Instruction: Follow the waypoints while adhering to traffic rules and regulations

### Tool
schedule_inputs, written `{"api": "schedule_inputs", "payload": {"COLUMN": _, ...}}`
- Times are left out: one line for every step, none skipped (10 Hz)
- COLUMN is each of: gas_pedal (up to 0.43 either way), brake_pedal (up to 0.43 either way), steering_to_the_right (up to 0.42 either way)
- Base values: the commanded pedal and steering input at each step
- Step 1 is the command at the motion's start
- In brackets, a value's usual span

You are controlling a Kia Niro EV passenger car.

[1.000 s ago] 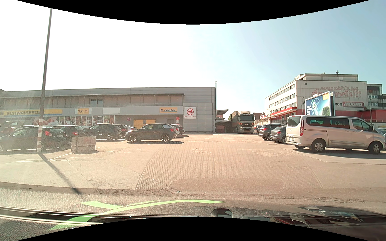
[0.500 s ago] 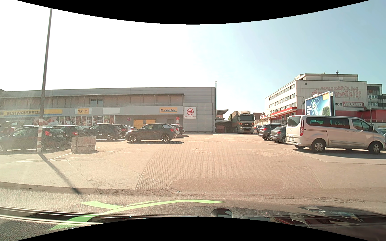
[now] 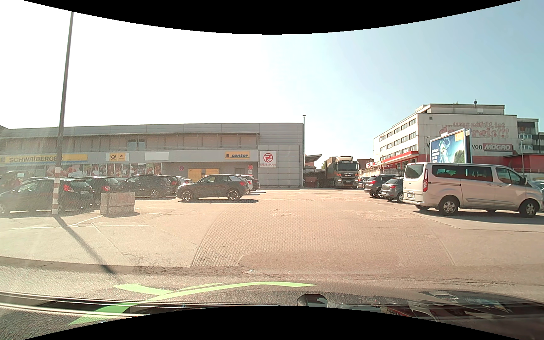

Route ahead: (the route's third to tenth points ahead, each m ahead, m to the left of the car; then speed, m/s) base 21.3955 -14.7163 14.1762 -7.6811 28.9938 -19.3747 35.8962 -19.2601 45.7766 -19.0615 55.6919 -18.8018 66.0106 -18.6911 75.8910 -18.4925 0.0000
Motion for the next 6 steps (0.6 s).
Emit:
{"api": "schedule_inputs", "payload": {"gas_pedal": 0.0, "brake_pedal": 0.421, "steering_to_the_right": -0.055}}
{"api": "schedule_inputs", "payload": {"gas_pedal": 0.0, "brake_pedal": 0.421, "steering_to_the_right": -0.055}}
{"api": "schedule_inputs", "payload": {"gas_pedal": 0.0, "brake_pedal": 0.421, "steering_to_the_right": -0.055}}
{"api": "schedule_inputs", "payload": {"gas_pedal": 0.0, "brake_pedal": 0.421, "steering_to_the_right": -0.055}}
{"api": "schedule_inputs", "payload": {"gas_pedal": 0.0, "brake_pedal": 0.421, "steering_to_the_right": -0.055}}
{"api": "schedule_inputs", "payload": {"gas_pedal": 0.0, "brake_pedal": 0.421, "steering_to_the_right": -0.056}}
